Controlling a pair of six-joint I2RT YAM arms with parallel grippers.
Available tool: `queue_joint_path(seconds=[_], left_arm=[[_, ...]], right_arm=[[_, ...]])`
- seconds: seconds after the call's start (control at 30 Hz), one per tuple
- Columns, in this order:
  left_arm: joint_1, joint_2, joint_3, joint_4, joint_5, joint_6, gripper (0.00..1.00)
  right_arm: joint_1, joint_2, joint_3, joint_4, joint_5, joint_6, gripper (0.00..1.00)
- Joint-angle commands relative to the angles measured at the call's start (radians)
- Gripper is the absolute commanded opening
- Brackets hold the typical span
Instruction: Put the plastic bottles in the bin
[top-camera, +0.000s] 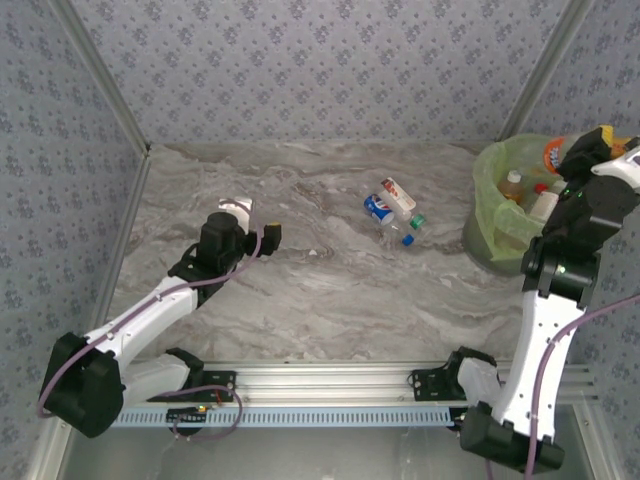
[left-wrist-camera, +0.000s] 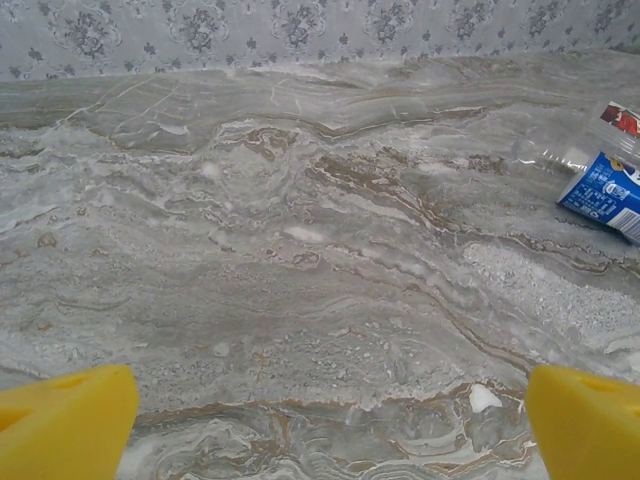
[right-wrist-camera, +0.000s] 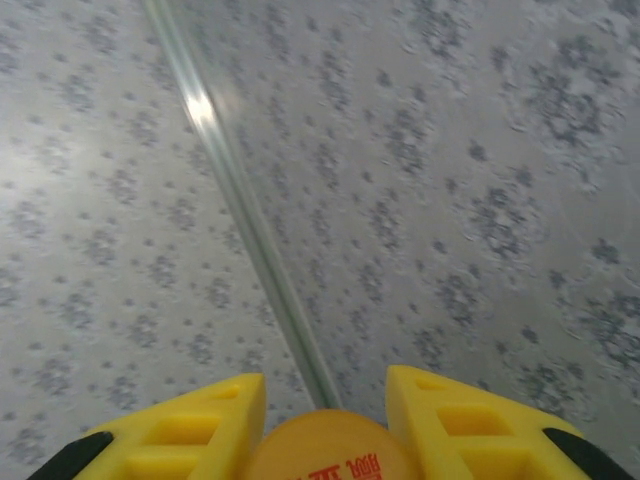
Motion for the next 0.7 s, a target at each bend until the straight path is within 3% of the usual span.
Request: queue_joint_path(seconds=[0.0, 0.17, 0.47, 0.67], left_arm=[[0.005, -0.015, -0.015, 0.030, -0.020, -0.020, 0.99], [0.005, -0.024, -0.030, 0.033, -0.018, -0.025, 0.99], [0.004, -0.022, -0.024, 0.013, -0.015, -0.034, 0.99], [0.005, -0.015, -0.026, 0.017, -0.002, -0.034, 0.99]], right_arm=[[-0.088, 0.048, 0.003, 0.016, 0.003, 0.089, 0.00], [-0.185, 0.125, -0.034, 0.041, -0.153, 0.170, 0.00], [-0.183, 0.242, -0.071, 0.048, -0.167, 0.199, 0.00], [-0.148, 0.316, -0.217, 0.152, -0.191, 0.098, 0.23]])
